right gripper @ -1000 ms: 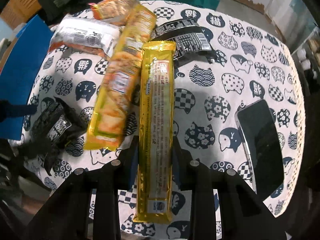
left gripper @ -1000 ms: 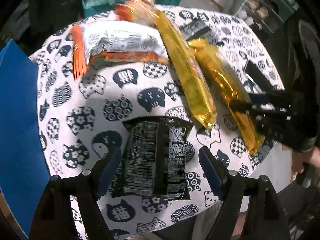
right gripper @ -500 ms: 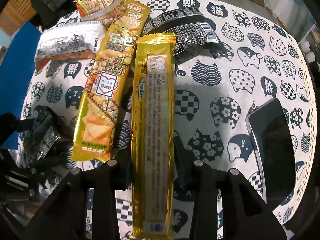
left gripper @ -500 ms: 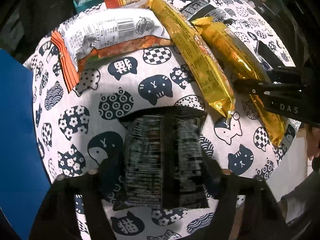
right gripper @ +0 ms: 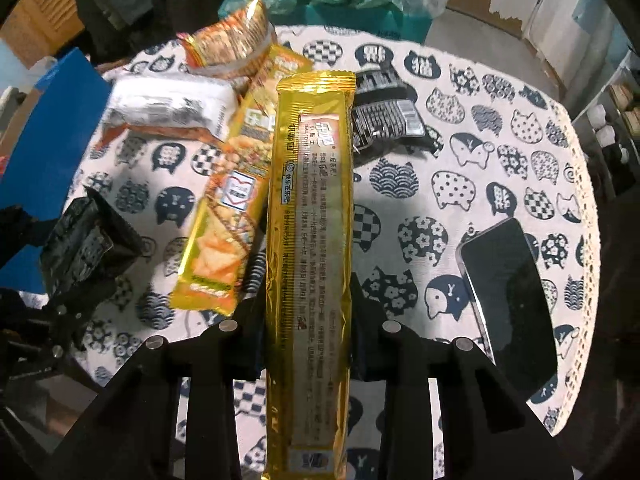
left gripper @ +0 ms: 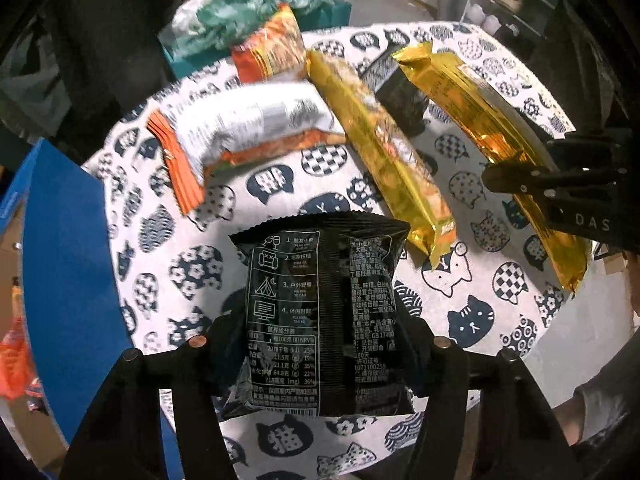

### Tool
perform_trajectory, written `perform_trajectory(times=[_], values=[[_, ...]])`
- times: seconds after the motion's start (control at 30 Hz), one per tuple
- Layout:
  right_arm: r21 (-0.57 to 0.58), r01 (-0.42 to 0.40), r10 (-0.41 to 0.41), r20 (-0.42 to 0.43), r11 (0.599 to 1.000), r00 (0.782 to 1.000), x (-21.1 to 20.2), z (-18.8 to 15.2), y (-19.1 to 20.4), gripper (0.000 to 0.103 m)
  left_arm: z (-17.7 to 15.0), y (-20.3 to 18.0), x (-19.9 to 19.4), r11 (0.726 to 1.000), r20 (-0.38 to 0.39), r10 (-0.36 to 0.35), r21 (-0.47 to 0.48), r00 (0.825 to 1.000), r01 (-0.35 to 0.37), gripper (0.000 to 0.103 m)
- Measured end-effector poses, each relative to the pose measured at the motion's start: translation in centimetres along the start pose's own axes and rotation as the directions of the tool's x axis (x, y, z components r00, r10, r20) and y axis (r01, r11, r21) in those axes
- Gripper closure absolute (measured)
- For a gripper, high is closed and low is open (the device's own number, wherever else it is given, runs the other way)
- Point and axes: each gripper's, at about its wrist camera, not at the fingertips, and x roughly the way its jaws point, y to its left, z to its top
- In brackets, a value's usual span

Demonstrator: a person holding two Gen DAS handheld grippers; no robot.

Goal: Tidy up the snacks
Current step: 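Carry both packs into the cardboard box and open both tools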

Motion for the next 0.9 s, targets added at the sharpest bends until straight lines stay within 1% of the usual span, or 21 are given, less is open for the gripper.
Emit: perform_trajectory(times=[0.17,0.3,0.53,0.7,0.9], values=[[-0.006,-0.003,0.003,0.019,1.000,1.000,-1.8,0.2,0.2,0.072,-0.4,0.9,-2.1,1.000,0.050,0.031,0.001,0.998,-0.031,0.039],[-0.010,-0.012,0.012,0.035,1.000,0.999,-2.8,0.0,0.9,0.072,-0.6,1.7,-3.8,0.999,0.074,0.044,-0.023,0.996,-0.042,0.039],[-0.037,-0.038,0.040,0.064,0.999,0.997,-4.6,0.9,3.6,0.072,-0.7,4.0,-6.8,0.997,0.128,0.061,-0.063,0.990,-0.054,0.039],[-0.063,-0.059,0.064,0.077,0.996,0.995,-5.6,1.8,5.5,0.072,-0.9,5.7,-8.9,0.992,0.164,0.099,-0.091,0.982,-0.084,0.039],[-0.100,-0.077,0.086,0.093,0.992,0.992,-6.7,3.1,8.1,0.072,-1.7,7.9,-10.9,0.986,0.201,0.128,-0.128,0.971,-0.103,0.039]])
